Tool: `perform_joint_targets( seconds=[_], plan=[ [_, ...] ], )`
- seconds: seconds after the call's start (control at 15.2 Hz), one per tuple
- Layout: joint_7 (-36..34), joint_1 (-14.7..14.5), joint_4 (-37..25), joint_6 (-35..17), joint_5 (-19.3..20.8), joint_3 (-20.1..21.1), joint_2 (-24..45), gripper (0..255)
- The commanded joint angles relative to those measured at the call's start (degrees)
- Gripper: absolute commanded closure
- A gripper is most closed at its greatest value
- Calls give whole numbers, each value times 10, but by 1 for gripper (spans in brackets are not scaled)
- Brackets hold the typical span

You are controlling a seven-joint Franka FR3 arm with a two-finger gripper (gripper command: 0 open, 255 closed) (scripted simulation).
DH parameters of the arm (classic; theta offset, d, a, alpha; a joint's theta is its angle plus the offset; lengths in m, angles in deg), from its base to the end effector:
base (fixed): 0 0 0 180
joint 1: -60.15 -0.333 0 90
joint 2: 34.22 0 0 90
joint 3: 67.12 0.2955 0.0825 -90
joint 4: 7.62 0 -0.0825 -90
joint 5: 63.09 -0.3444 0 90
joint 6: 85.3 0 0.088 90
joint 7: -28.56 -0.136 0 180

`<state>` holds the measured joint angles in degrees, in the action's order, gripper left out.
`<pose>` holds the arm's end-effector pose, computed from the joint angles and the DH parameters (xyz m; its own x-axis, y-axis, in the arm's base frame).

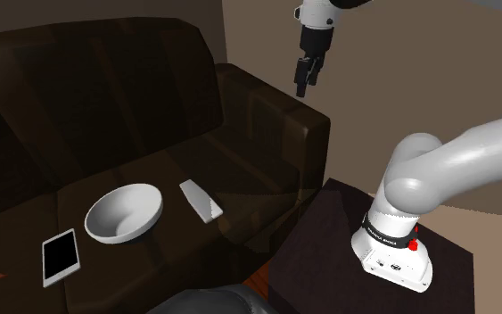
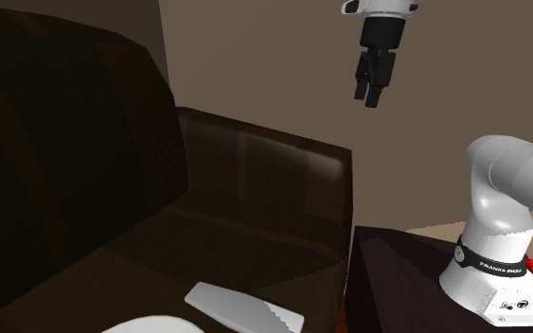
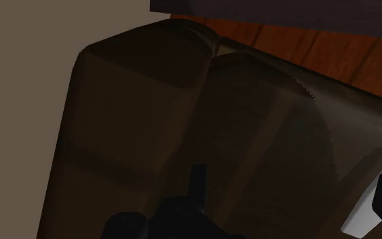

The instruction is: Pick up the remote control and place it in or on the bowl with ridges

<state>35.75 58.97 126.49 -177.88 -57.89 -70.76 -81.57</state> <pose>0.2787 -0.0293 0.5688 0.9903 0.1022 0.0940 0.0972 -0.9937 0.0561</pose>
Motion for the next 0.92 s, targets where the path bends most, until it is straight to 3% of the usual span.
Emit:
perform_joint_targets(
  seconds=[0.0, 0.86],
  plan=[
    [0, 0, 0, 0, 0, 0, 0, 0],
    [-186, -22, 46, -170, -70, 120, 150, 0]
  ],
)
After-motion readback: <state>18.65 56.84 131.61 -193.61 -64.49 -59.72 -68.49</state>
